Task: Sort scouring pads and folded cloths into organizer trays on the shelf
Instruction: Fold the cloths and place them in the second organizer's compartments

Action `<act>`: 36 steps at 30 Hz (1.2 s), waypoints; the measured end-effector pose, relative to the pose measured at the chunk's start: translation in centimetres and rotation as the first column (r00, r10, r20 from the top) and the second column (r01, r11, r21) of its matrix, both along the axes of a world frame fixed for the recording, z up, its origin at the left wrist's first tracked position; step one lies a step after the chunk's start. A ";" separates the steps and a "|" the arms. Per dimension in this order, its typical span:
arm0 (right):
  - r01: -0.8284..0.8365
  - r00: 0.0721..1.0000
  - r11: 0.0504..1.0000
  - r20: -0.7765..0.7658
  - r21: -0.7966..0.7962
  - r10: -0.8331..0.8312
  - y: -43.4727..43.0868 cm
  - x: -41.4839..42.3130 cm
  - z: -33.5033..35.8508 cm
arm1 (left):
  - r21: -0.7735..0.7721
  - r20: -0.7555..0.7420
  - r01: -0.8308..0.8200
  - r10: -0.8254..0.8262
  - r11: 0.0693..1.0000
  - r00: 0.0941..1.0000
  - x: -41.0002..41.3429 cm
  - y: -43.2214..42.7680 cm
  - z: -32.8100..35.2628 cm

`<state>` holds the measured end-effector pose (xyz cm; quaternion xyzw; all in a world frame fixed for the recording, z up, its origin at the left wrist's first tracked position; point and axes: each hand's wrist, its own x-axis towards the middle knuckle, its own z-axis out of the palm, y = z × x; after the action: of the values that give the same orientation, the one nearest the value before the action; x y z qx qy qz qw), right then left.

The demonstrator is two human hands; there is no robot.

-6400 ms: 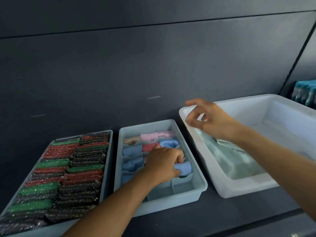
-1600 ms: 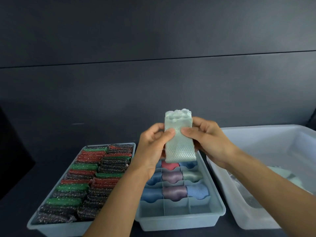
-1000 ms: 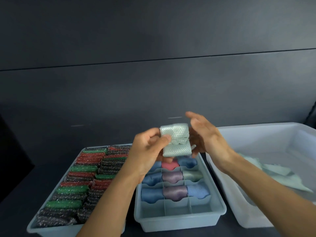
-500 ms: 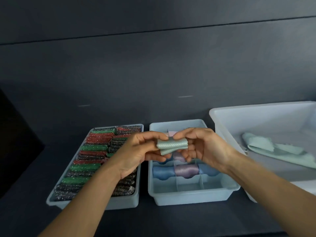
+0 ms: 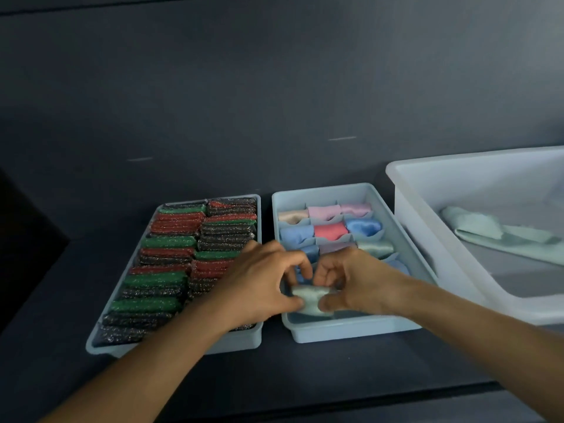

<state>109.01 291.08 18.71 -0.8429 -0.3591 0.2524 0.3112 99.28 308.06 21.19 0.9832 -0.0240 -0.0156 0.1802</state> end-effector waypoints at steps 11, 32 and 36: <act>-0.243 0.810 0.885 0.419 -0.396 0.410 1.9 -1.1 1.2 | -0.259 -0.072 -0.027 0.009 0.965 0.997 0.0 1.8 -1.5; 0.429 0.830 0.882 0.470 -0.194 -0.301 -16.1 17.7 2.5 | -0.451 0.147 0.081 -0.015 0.889 0.989 10.5 -12.0 0.9; 0.362 0.908 0.747 0.393 -0.558 -0.145 -17.8 20.8 -0.4 | -0.424 0.120 0.098 -0.052 0.900 0.991 12.1 -14.2 0.5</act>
<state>129.81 273.30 18.26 -0.9686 -0.1826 0.1684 -0.0147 111.42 293.89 21.67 0.9173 -0.0743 0.0353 0.3897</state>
